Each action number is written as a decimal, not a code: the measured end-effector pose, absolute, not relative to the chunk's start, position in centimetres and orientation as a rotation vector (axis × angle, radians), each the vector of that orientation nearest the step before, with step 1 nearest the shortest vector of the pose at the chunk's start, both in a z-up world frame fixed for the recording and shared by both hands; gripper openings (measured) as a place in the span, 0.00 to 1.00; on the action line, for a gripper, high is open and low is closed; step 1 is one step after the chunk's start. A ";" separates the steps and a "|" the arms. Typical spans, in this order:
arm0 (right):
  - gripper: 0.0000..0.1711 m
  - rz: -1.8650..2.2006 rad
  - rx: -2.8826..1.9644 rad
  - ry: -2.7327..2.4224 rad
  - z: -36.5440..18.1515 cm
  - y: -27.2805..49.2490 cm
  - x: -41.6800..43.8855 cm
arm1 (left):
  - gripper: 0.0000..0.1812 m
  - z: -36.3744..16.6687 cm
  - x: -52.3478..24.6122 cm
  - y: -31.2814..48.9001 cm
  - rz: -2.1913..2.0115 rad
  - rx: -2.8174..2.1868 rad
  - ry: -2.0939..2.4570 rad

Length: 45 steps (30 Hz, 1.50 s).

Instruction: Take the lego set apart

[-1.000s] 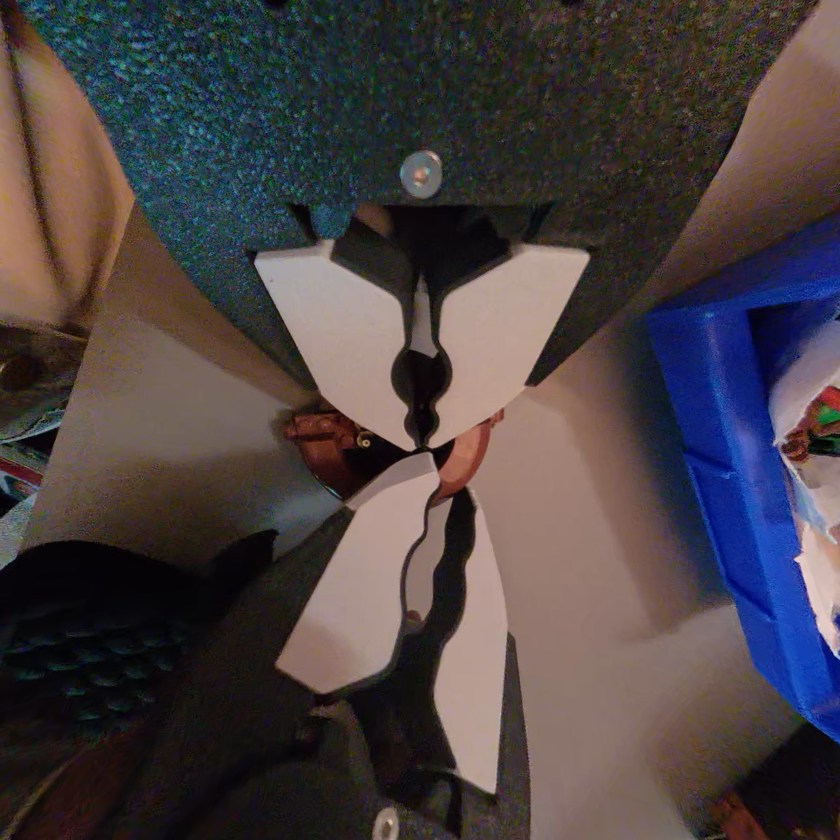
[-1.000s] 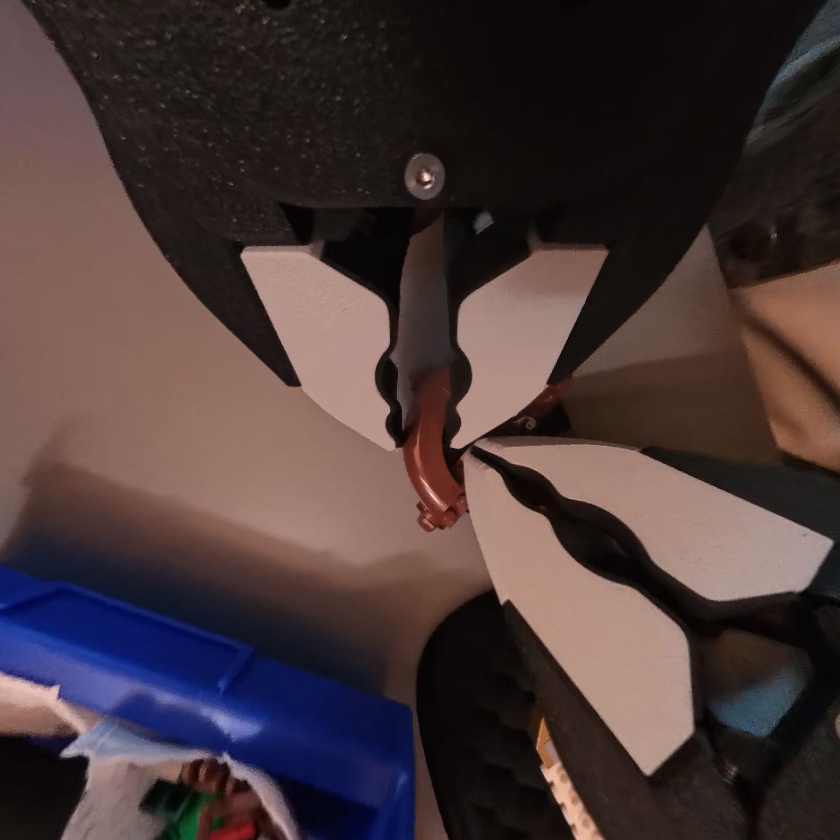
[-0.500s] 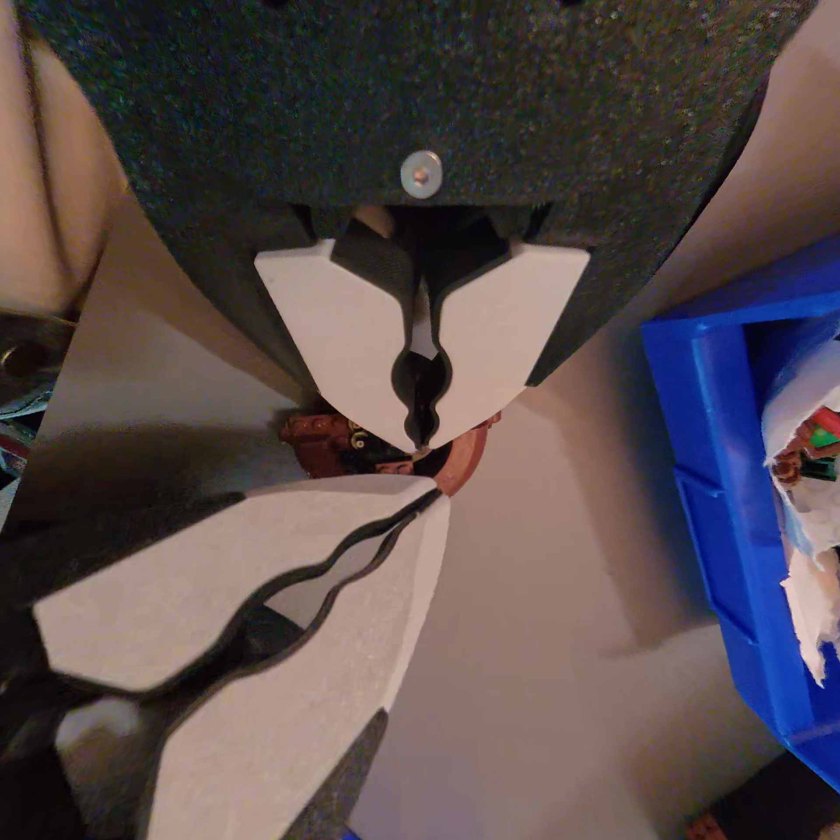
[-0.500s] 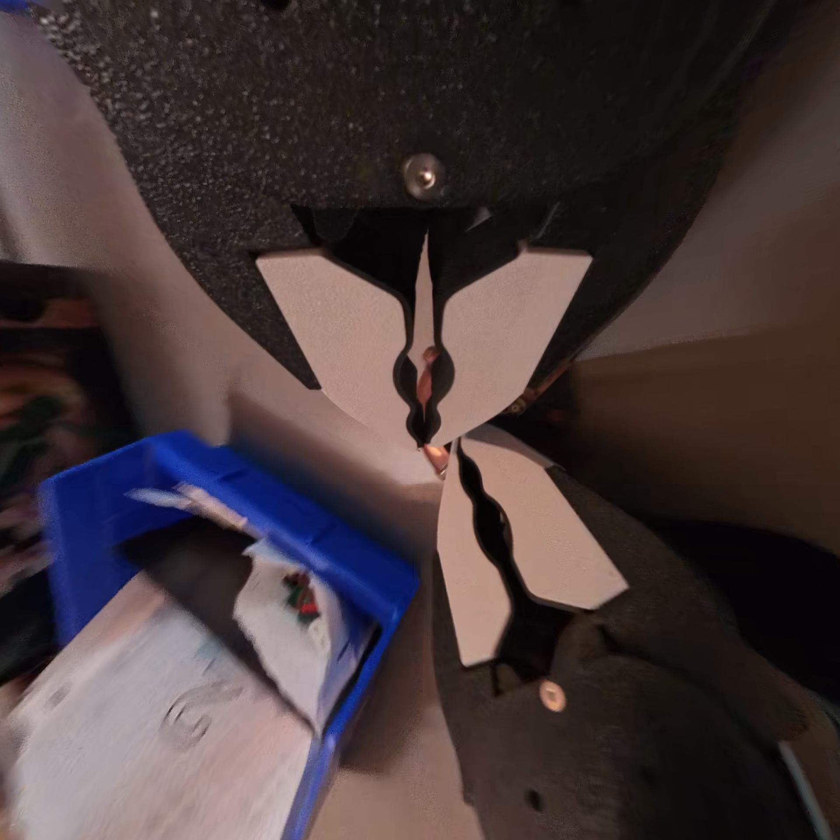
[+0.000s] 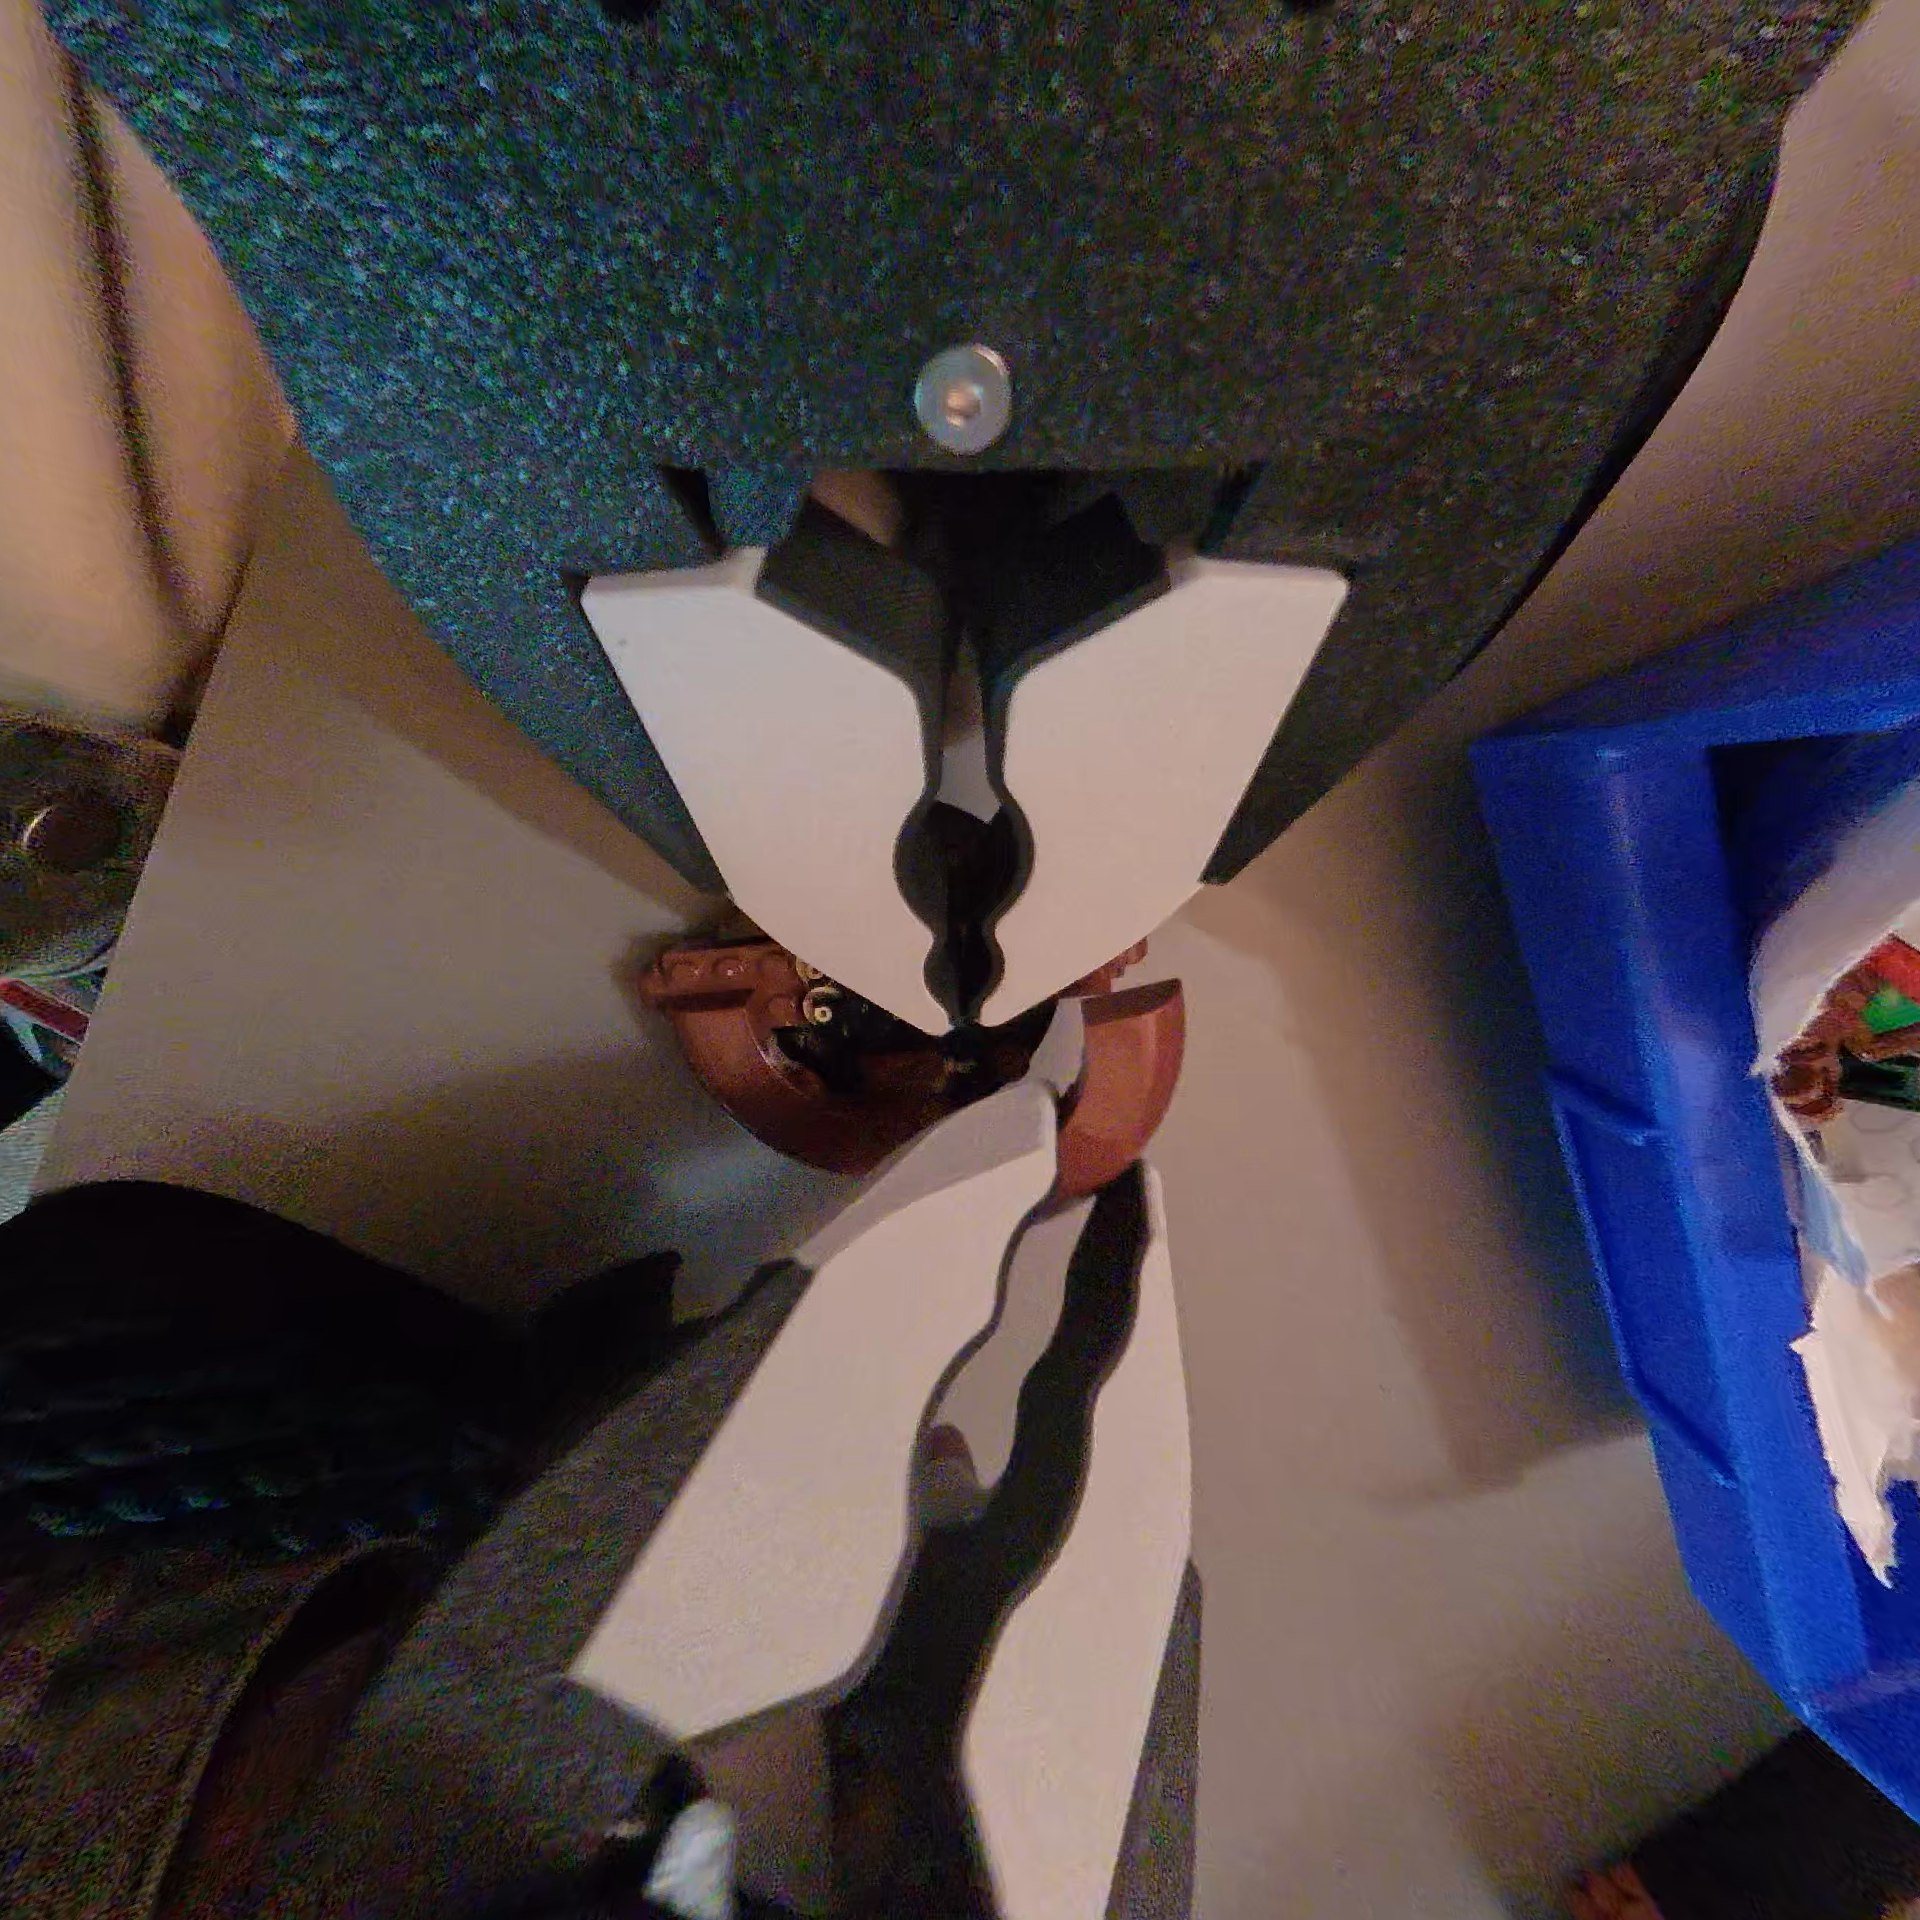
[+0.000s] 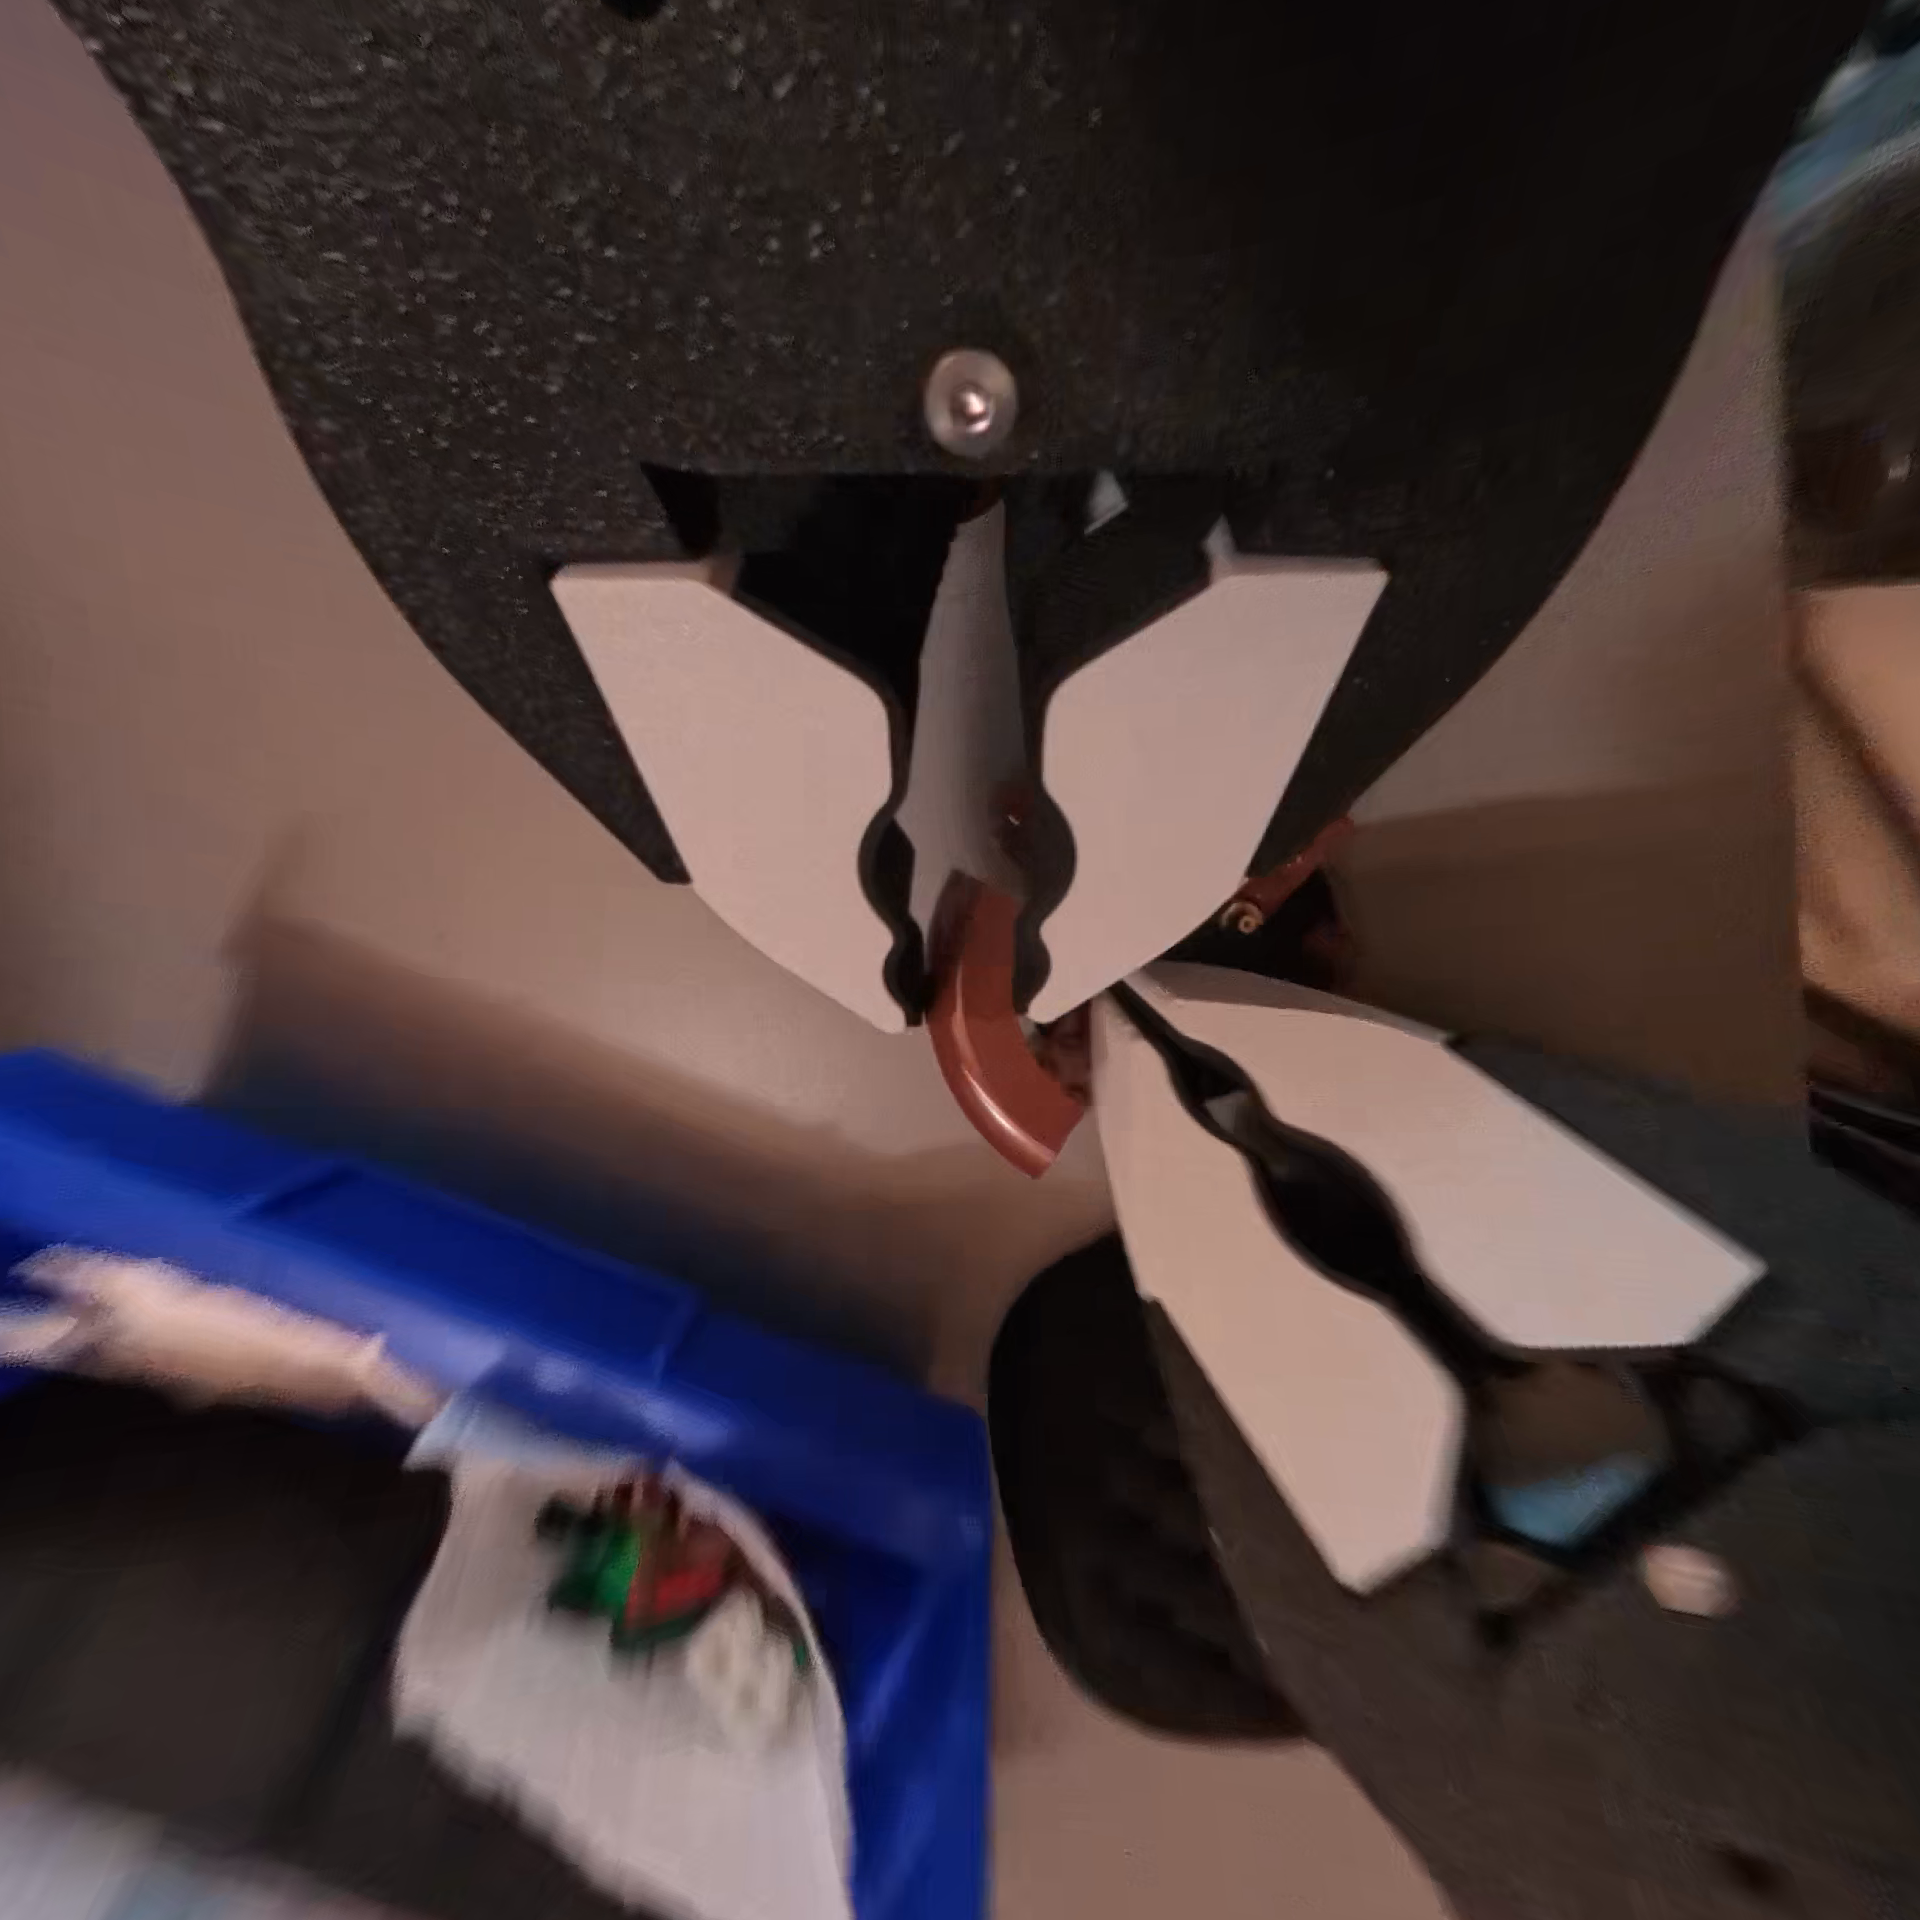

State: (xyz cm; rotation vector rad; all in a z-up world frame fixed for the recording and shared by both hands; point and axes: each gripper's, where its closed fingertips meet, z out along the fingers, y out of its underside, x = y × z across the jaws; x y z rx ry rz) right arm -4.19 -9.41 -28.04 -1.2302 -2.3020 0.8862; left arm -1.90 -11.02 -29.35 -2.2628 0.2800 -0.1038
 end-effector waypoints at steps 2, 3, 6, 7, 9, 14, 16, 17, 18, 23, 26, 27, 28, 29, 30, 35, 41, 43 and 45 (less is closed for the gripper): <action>0.09 0.802 -1.116 -2.230 -26.8 -9.2 -3.9 | 0.00 -29.4 -1.9 -11.0 -0.110 -2.262 0.277; 0.09 0.837 -1.115 -2.200 -26.2 -9.5 -3.7 | 0.00 -29.3 -1.9 -11.0 -0.113 -2.261 0.275; 0.09 1.468 -1.372 -1.904 -21.9 -10.2 -3.9 | 0.00 -29.3 -1.9 -11.0 -0.120 -2.259 0.272; 0.09 1.765 -1.426 -1.754 -19.5 -10.0 -3.9 | 0.00 -29.3 -1.9 -11.0 -0.126 -2.259 0.269; 0.09 2.209 -1.432 -1.434 -14.8 -8.5 -4.2 | 0.00 -29.3 -1.9 -11.0 -0.149 -2.259 0.259; 0.09 2.177 -1.296 -1.500 -10.6 -8.9 -6.6 | 0.00 -29.3 -1.9 -11.1 -0.161 -2.260 0.256; 0.09 1.982 -1.262 -1.634 -9.7 -8.9 -9.1 | 0.00 -29.3 -1.9 -11.0 -0.155 -2.260 0.259; 0.09 1.851 -1.247 -1.723 -9.7 -8.9 -10.6 | 0.00 -29.3 -1.9 -11.1 -0.156 -2.260 0.259; 0.09 1.717 -1.235 -1.805 -9.7 -8.7 -12.4 | 0.00 -29.3 -1.9 -11.1 -0.157 -2.260 0.259; 0.10 1.200 -1.123 -2.044 -10.3 -7.7 -23.3 | 0.00 -29.3 -1.9 -11.1 -0.163 -2.260 0.260; 0.10 0.985 -1.185 -2.223 -12.7 -7.1 -28.3 | 0.00 -29.3 -1.9 -11.1 -0.172 -2.261 0.257; 0.10 0.928 -1.229 -2.290 -13.9 -7.0 -29.2 | 0.00 -29.3 -1.9 -11.1 -0.176 -2.261 0.256; 0.10 0.892 -1.272 -2.331 -14.8 -6.8 -29.8 | 0.00 -29.3 -1.9 -11.1 -0.180 -2.261 0.255; 0.11 0.867 -1.319 -2.381 -15.7 -6.8 -29.9 | 0.00 -29.3 -1.9 -11.1 -0.183 -2.260 0.256; 0.16 0.849 -1.363 -2.413 -16.2 -6.8 -29.8 | 0.00 -29.3 -1.8 -11.1 -0.187 -2.260 0.256; 0.27 1.003 -1.312 -2.294 -13.7 -7.0 -29.5 | 0.00 -29.3 -1.8 -11.1 -0.194 -2.259 0.259; 0.25 1.150 -1.270 -2.170 -12.7 -9.0 -19.0 | 0.00 -29.3 -1.8 -11.2 -0.180 -2.258 0.264; 0.24 1.037 -1.324 -2.188 -16.0 -8.8 -13.6 | 0.00 -29.3 -1.8 -11.2 -0.166 -2.258 0.269; 0.21 0.932 -1.442 -2.124 -19.3 -7.9 -8.7 | 0.00 -29.3 -1.8 -11.1 -0.157 -2.259 0.273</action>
